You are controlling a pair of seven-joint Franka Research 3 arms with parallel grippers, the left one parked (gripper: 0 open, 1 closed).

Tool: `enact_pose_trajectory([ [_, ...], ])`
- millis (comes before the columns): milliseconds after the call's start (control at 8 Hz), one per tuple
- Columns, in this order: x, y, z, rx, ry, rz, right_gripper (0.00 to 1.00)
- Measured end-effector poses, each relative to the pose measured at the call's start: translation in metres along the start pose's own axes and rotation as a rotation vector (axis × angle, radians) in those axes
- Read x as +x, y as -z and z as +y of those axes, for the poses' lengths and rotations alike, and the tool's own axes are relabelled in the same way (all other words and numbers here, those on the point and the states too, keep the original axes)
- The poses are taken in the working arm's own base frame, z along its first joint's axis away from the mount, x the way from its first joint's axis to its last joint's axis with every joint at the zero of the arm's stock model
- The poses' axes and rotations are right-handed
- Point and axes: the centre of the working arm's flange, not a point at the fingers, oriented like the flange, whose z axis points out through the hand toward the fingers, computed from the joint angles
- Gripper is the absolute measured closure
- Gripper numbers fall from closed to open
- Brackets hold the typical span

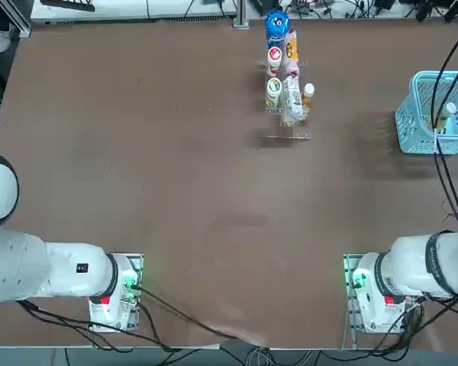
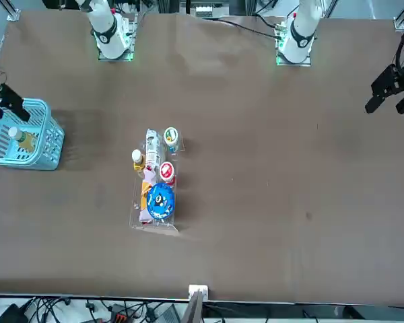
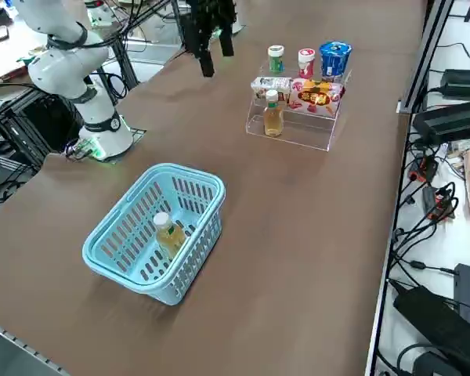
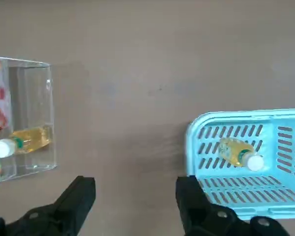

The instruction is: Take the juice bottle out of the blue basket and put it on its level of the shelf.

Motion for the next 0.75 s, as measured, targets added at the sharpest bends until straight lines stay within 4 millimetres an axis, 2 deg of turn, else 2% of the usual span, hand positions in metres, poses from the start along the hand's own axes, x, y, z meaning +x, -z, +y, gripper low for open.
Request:
enact_pose_trajectory([
  [250,0.007,-0.042,0.081,-0.004,-0.067,-0.032,0.00],
  [375,0.005,-0.070,0.127,-0.005,-0.104,-0.043,0.00],
  [500,0.000,-0.098,0.163,-0.002,-0.119,-0.060,0.00],
  [625,-0.006,-0.120,0.190,0.000,-0.134,-0.068,0.00],
  [750,-0.013,-0.141,0.208,-0.001,-0.156,-0.066,0.00],
])
